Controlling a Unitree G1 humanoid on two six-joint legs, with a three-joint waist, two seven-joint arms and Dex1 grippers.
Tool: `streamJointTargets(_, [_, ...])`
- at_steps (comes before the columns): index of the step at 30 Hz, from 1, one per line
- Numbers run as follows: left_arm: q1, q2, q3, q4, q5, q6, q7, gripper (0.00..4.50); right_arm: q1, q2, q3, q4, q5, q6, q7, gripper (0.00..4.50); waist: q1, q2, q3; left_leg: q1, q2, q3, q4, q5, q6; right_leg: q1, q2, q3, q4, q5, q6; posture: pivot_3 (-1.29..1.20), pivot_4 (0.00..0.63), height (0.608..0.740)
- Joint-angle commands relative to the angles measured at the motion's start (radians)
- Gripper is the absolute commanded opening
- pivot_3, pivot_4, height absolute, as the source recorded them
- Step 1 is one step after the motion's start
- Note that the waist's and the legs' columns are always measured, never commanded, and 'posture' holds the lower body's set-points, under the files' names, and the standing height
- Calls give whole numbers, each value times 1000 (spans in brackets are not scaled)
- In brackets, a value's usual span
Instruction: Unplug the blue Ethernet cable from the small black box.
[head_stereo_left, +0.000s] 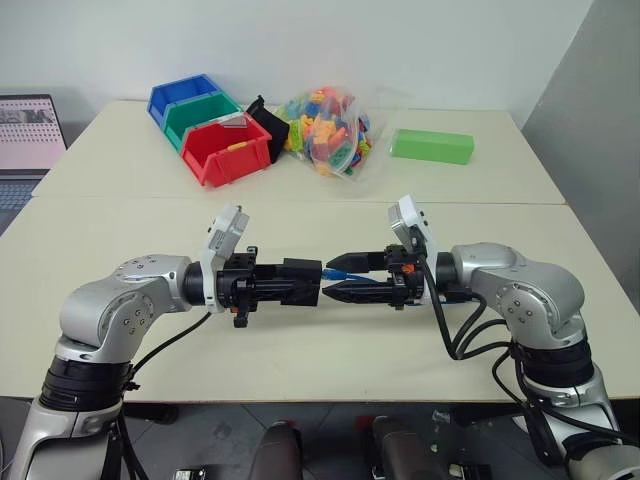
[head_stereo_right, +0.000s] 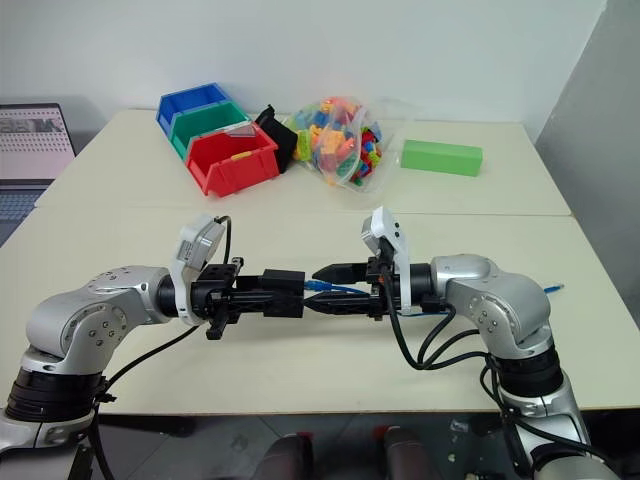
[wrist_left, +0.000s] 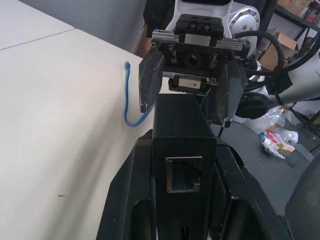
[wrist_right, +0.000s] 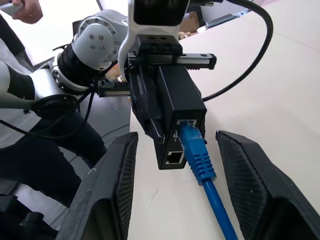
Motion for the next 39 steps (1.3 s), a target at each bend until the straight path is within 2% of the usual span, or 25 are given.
streamJointTargets(1, [-10,2,7,-39,0,-16,-5,800,-22,-4,-22,8,40,-3,-10,2618,0,0,0,0,0,0,0,0,0,0,0,0,0,0,0,0,150,740])
streamJointTargets(10, [-3,2,6,-49,7,-17,-3,800,-32,-4,-13,25,59,-9,-26,2618,-1,0,0,0,0,0,0,0,0,0,0,0,0,0,0,0,150,740])
streamJointTargets(22, [-5,-1,10,-47,7,-17,-6,799,-30,-36,25,17,44,-34,-12,91,-4,0,0,0,0,0,0,0,0,0,0,0,0,0,0,0,150,740])
streamJointTargets(31, [8,5,10,-53,9,-16,-23,799,-31,-54,40,30,47,-41,-8,75,-5,0,0,0,0,0,0,0,0,0,0,0,0,0,0,0,150,740])
streamJointTargets(39, [76,38,67,22,75,-86,-11,799,38,-161,12,72,15,-70,11,74,-5,0,0,0,0,0,0,0,0,0,0,0,-1,0,0,0,150,740])
